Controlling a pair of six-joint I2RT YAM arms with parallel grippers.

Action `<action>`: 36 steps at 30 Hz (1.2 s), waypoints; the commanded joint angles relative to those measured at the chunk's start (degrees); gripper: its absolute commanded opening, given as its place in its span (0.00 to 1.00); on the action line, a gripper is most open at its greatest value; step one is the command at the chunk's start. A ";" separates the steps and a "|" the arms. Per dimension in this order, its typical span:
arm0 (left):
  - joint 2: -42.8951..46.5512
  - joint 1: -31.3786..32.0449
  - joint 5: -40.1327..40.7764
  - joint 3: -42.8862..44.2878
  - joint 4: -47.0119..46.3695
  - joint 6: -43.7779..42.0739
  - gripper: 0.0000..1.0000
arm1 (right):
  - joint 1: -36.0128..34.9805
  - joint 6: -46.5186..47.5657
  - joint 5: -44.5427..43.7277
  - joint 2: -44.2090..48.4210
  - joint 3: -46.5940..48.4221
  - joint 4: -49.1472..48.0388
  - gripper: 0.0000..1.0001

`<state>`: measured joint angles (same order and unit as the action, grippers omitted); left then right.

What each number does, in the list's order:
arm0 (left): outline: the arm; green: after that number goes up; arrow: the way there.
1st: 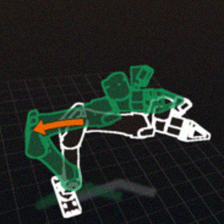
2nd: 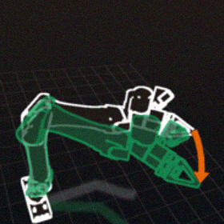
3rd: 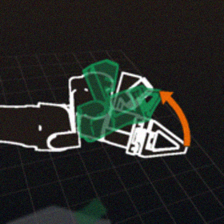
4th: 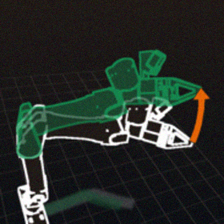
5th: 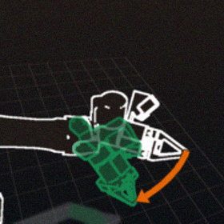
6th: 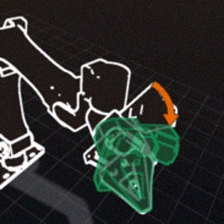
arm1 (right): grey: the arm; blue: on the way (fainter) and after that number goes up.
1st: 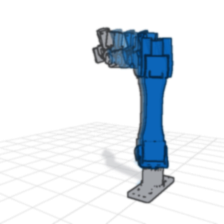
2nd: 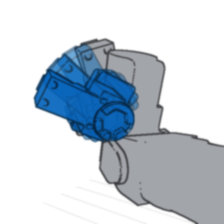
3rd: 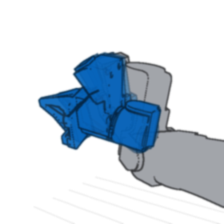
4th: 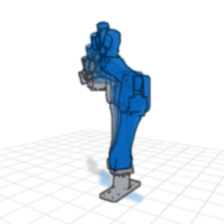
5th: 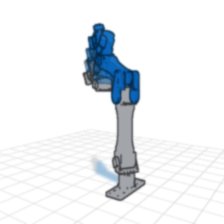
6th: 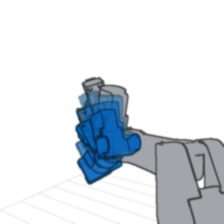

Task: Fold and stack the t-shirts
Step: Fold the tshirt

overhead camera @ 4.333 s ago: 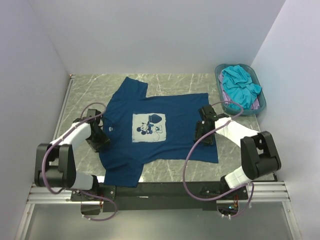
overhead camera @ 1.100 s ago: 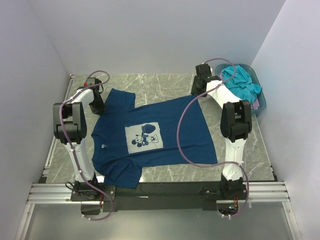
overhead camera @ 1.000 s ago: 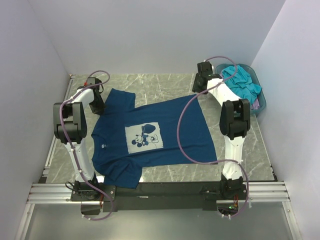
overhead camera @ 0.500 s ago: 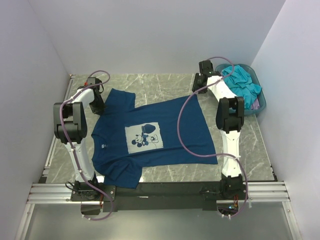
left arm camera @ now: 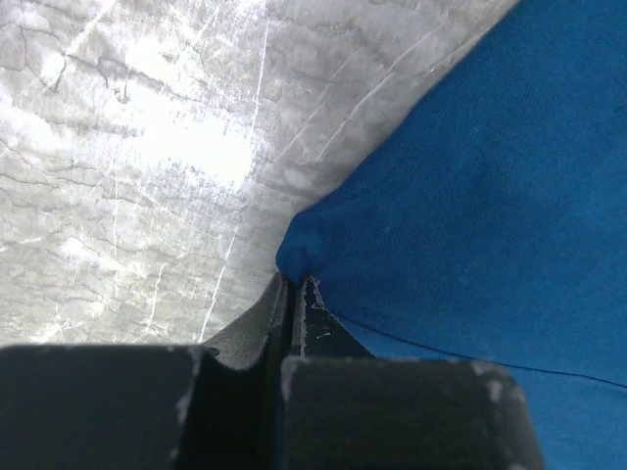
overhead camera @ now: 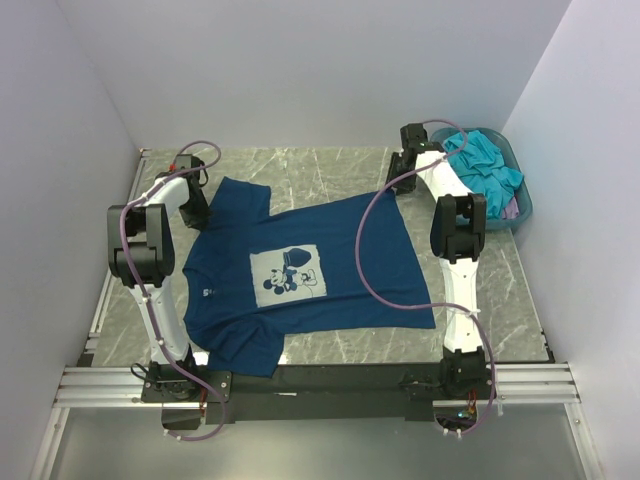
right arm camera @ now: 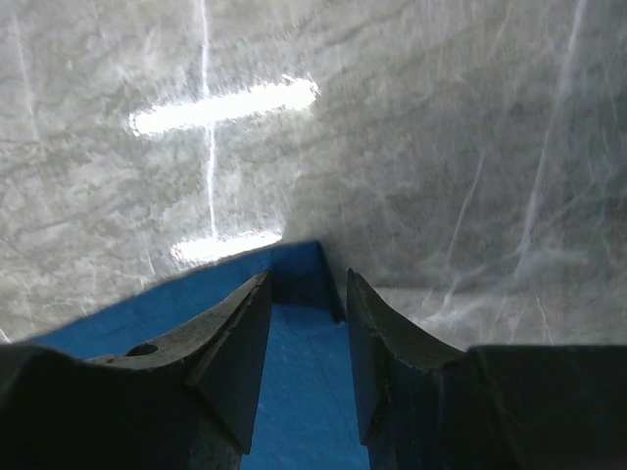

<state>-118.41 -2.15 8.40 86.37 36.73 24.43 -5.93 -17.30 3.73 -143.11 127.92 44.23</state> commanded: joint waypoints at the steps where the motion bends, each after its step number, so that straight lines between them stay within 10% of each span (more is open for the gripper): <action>1: -3.32 0.66 -1.11 -0.94 0.71 -0.61 0.01 | 0.31 -0.10 0.84 -0.77 1.36 2.26 0.44; 9: -3.14 0.66 -0.76 -1.29 0.62 -0.61 0.01 | 0.31 0.51 1.98 -1.74 2.52 3.23 0.40; 20: -2.62 0.66 -0.23 -0.68 0.27 -0.87 0.01 | 0.40 0.78 4.01 -0.51 2.17 0.08 0.01; 36: 0.37 -1.36 -1.90 5.74 -2.63 -0.61 0.01 | 5.67 -2.30 4.62 11.98 -7.69 -11.10 0.00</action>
<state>-118.26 -3.07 7.11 88.40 36.10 24.27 -1.08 -19.84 8.32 -135.87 119.70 36.73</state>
